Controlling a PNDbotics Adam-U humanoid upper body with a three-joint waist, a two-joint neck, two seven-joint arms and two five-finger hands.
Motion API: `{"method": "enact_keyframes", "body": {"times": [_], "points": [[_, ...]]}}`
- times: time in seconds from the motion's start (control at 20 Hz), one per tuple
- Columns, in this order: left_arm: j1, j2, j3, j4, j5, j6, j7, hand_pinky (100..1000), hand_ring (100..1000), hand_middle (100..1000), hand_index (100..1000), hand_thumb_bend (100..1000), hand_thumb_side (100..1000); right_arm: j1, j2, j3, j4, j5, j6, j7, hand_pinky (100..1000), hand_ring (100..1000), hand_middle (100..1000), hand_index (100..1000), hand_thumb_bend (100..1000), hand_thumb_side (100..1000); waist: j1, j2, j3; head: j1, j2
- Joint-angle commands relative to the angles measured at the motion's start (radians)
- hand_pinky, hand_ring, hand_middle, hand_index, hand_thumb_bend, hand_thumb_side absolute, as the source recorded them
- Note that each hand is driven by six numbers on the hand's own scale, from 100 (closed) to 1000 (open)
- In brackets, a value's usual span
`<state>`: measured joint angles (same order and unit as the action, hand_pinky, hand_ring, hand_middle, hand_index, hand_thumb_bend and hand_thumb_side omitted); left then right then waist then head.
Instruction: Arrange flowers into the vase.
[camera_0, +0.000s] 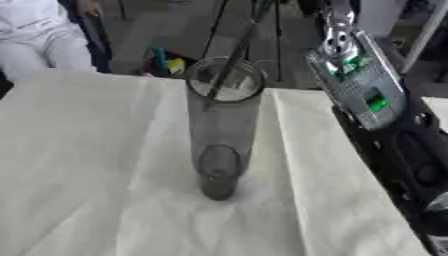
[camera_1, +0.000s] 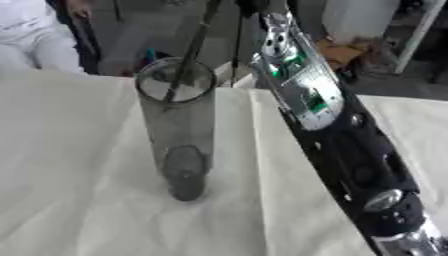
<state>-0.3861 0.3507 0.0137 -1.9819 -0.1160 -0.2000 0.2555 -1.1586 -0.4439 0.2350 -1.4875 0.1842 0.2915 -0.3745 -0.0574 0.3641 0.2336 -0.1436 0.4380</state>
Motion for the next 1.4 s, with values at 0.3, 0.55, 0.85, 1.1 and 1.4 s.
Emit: {"method": "enact_keyframes", "body": {"times": [0.3, 0.55, 0.85, 1.1, 1.4], "points": [[-0.001, 0.018, 0.018, -0.018, -0.006, 0.004, 0.006, 695, 787, 735, 856, 100, 961, 0.005, -0.074, 0.005, -0.044, 0.085, 0.005, 0.102, 366, 394, 300, 313, 100, 875, 0.0, -0.025, -0.007, 0.013, 0.0], [0.0, 0.019, 0.019, -0.018, -0.004, 0.003, 0.008, 695, 786, 736, 856, 100, 962, 0.02, -0.106, 0.008, -0.074, 0.13, 0.012, 0.162, 376, 404, 308, 324, 100, 887, 0.0, -0.025, -0.011, 0.019, 0.001], [0.001, 0.022, 0.021, -0.018, -0.008, 0.004, 0.009, 696, 785, 737, 856, 100, 962, 0.032, -0.138, 0.017, -0.099, 0.167, 0.012, 0.248, 392, 416, 325, 342, 100, 905, -0.001, -0.027, -0.012, 0.031, 0.005], [-0.001, 0.023, 0.02, -0.018, -0.008, 0.004, 0.009, 696, 784, 737, 856, 100, 962, 0.036, -0.145, 0.013, -0.11, 0.206, 0.018, 0.327, 404, 427, 340, 361, 100, 914, -0.002, -0.027, -0.011, 0.033, 0.004], [-0.002, 0.022, 0.02, -0.018, -0.008, 0.004, 0.009, 696, 783, 737, 856, 100, 963, 0.039, -0.144, 0.014, -0.099, 0.236, 0.026, 0.387, 419, 443, 364, 396, 100, 934, -0.005, -0.025, -0.008, 0.033, 0.002]]}}
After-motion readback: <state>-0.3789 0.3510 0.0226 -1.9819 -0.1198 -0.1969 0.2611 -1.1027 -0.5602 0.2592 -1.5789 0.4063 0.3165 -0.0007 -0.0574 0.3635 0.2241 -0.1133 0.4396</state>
